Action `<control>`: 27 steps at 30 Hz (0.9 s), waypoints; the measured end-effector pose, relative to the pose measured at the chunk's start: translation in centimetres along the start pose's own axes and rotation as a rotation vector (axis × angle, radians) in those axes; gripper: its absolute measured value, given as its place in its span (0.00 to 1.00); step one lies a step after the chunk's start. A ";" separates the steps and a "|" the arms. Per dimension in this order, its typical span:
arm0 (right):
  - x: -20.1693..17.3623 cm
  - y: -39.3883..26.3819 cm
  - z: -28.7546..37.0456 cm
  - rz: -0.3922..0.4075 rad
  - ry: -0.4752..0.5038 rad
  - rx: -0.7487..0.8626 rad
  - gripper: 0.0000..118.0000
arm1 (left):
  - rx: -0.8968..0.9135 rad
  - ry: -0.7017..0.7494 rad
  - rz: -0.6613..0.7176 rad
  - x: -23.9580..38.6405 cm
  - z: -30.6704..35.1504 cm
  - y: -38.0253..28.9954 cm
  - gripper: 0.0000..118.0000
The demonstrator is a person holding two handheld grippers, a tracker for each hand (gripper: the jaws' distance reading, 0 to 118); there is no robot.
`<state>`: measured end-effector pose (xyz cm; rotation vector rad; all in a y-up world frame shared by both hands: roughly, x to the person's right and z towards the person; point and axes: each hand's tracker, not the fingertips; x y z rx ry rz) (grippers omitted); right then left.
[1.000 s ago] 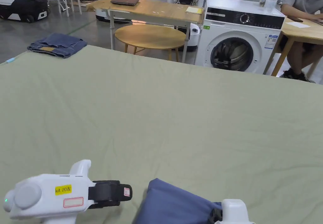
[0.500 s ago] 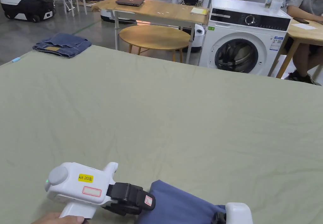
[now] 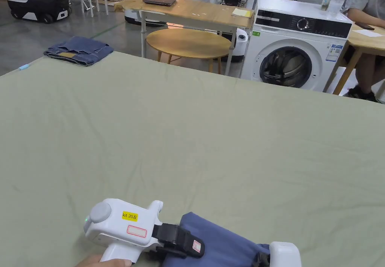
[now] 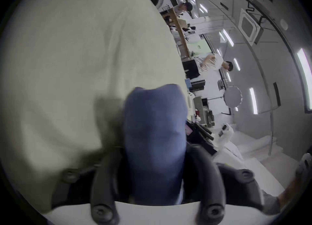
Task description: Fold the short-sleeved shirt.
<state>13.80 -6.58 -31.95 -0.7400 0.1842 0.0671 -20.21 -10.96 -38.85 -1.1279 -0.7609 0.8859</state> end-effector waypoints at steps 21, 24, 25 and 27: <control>-1.4 3.9 3.0 0.090 0.003 0.181 0.00 | 0.153 0.028 0.068 2.2 9.1 -1.4 0.15; -2.2 4.8 2.5 0.121 0.008 0.197 0.00 | 0.178 0.102 0.047 2.7 13.4 -0.6 0.16; -2.4 5.0 2.4 0.125 0.012 0.200 0.00 | 0.189 0.128 0.028 2.9 15.2 -0.3 0.15; -2.9 5.5 2.0 0.127 0.022 0.205 0.00 | 0.209 0.211 0.021 3.2 19.1 0.5 0.15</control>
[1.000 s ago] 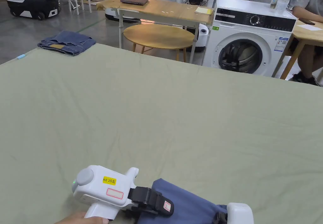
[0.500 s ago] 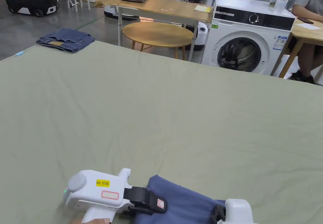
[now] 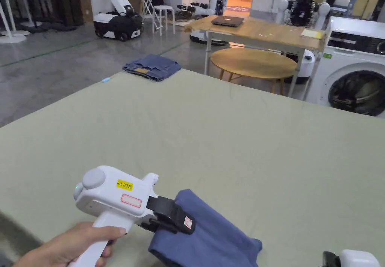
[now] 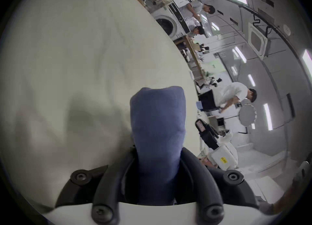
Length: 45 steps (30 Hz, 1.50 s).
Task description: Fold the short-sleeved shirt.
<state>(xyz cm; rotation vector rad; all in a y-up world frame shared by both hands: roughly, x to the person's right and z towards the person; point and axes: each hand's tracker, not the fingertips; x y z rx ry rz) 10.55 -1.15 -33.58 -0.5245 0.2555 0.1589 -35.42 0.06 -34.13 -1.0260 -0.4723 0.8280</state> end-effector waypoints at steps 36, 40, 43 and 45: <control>-0.5 0.7 -1.5 0.015 -0.018 -0.043 0.00 | 0.106 0.819 -0.009 -7.7 23.9 10.6 0.43; -0.5 0.7 -1.4 0.001 -0.013 -0.033 0.00 | 0.193 0.805 -0.036 -6.3 23.8 9.9 0.43; -0.2 0.7 -1.3 -0.020 -0.015 -0.020 0.00 | 0.230 0.745 -0.107 -4.9 21.0 8.5 0.43; 0.1 0.8 -0.9 -0.036 -0.021 -0.004 0.00 | 0.273 0.679 -0.154 -3.8 17.7 7.0 0.43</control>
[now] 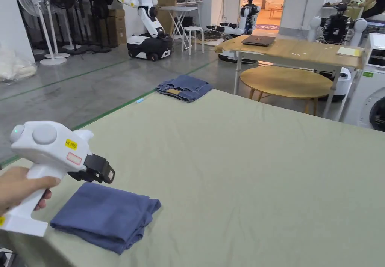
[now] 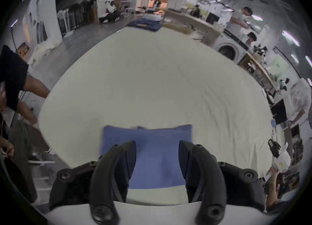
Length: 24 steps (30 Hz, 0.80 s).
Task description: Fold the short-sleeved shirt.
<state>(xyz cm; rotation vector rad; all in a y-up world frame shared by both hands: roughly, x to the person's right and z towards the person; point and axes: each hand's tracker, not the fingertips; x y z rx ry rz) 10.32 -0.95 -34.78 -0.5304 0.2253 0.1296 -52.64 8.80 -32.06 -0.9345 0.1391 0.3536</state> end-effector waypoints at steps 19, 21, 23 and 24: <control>6.7 2.8 2.9 -0.111 -0.161 0.187 0.00 | 0.567 -0.139 -0.346 31.2 -8.1 -11.6 0.04; 7.2 3.2 3.2 -0.130 -0.182 0.219 0.00 | 0.622 -0.109 -0.376 33.4 -7.9 -12.6 0.01; 7.6 3.5 3.5 -0.144 -0.190 0.246 0.00 | 0.673 -0.086 -0.403 35.4 -7.6 -13.5 0.00; 7.7 3.5 3.7 -0.148 -0.196 0.262 0.00 | 0.655 -0.110 -0.361 35.9 -7.6 -14.1 0.00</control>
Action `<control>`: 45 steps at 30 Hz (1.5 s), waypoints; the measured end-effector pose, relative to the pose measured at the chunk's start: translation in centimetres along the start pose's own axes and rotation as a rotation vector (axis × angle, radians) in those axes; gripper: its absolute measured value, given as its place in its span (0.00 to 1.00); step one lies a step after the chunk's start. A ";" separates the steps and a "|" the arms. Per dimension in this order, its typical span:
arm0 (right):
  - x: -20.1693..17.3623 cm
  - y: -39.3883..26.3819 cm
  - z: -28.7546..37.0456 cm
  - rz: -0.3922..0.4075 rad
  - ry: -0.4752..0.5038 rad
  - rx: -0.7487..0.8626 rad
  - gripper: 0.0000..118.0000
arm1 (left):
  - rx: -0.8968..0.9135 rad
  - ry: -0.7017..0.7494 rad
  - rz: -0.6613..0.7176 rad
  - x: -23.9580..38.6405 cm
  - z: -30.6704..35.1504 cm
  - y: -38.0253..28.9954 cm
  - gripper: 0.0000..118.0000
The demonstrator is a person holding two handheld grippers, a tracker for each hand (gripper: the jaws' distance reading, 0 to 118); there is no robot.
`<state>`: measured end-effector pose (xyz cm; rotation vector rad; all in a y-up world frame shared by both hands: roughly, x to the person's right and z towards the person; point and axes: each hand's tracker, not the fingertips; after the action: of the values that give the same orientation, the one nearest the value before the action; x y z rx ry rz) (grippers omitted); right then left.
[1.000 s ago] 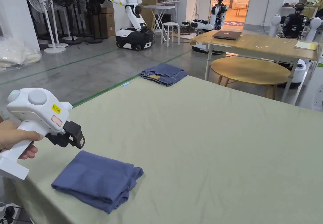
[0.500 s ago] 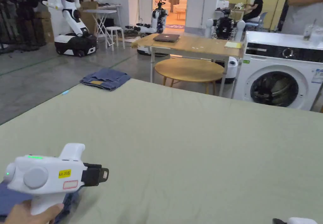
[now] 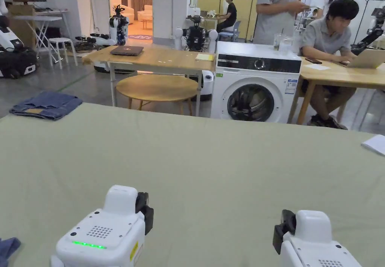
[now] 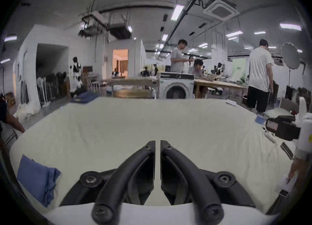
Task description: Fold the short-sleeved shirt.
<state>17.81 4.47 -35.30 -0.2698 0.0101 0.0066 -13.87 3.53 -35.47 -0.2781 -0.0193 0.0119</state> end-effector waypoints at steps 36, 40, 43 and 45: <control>-0.5 0.4 -0.2 -0.012 -0.047 0.116 0.70 | 0.131 0.146 0.002 1.4 1.7 0.4 0.54; -0.4 0.6 -0.3 0.000 -0.064 0.126 0.81 | 0.127 0.110 0.030 1.1 1.5 0.9 0.56; -0.3 0.8 -0.2 0.001 -0.060 0.135 0.81 | 0.113 0.122 0.001 1.3 1.0 1.1 0.56; -0.3 0.9 -0.2 0.008 -0.056 0.135 0.81 | 0.111 0.121 -0.015 1.4 1.0 1.2 0.56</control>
<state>17.49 5.31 -35.72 -0.1350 -0.0437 0.0210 -12.49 4.94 -34.85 -0.1669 0.0994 -0.0187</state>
